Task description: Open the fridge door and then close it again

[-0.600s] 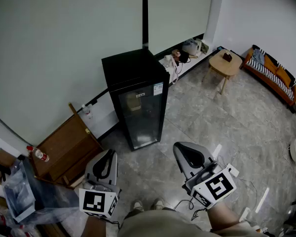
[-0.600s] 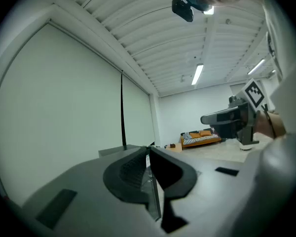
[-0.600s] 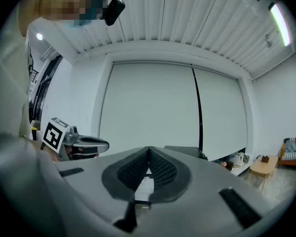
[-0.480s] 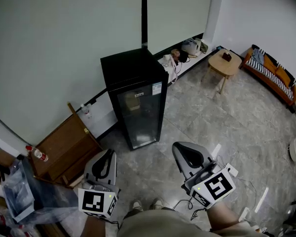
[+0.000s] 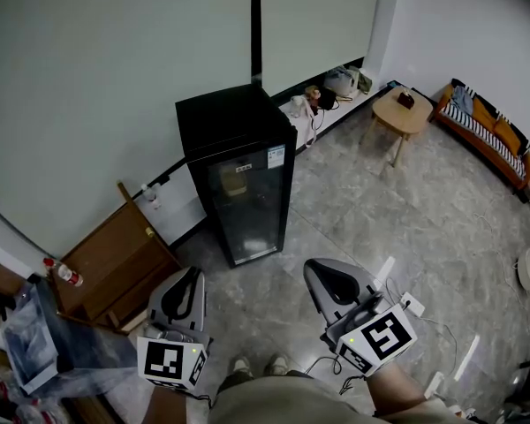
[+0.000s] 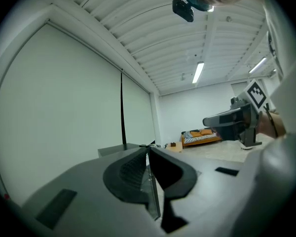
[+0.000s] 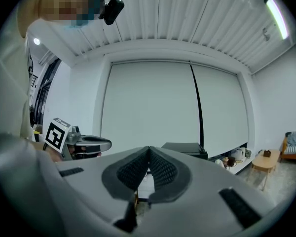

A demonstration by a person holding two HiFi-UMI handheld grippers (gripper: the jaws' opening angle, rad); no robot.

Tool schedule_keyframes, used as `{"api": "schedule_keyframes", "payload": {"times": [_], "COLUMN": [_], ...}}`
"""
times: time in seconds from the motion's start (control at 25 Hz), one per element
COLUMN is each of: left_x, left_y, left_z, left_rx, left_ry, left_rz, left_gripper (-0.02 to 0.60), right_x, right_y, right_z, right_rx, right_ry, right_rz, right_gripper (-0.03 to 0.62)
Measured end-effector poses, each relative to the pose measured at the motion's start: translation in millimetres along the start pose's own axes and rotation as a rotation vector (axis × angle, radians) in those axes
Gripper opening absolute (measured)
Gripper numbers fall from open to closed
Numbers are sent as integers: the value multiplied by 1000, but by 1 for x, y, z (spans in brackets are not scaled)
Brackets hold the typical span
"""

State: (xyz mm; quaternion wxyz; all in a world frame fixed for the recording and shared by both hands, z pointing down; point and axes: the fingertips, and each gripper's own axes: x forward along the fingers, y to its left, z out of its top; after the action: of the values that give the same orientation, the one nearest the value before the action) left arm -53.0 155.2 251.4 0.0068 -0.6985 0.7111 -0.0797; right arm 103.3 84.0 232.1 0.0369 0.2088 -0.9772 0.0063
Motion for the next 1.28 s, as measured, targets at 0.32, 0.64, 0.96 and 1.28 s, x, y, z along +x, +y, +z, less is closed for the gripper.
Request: {"api": "schedule_keyframes", "payload": {"times": [0.32, 0.64, 0.96, 1.28], "left_x": [-4, -10, -2, 21], "left_y": [-13, 0, 20, 58], "left_z": [-5, -9, -12, -16], "left_rx": [0, 10, 7, -2], "left_ry": [16, 28, 14, 10], "left_rz": [32, 62, 36, 1], "left_gripper": [25, 25, 25, 25], "right_x": [-9, -2, 20, 66], "right_y": [-3, 4, 12, 17], "right_z": [-11, -15, -15, -11], "right_rx": [8, 11, 2, -5], "right_ry": [13, 13, 20, 39], "right_rz": [38, 59, 47, 37], "right_gripper": [-5, -5, -3, -5]}}
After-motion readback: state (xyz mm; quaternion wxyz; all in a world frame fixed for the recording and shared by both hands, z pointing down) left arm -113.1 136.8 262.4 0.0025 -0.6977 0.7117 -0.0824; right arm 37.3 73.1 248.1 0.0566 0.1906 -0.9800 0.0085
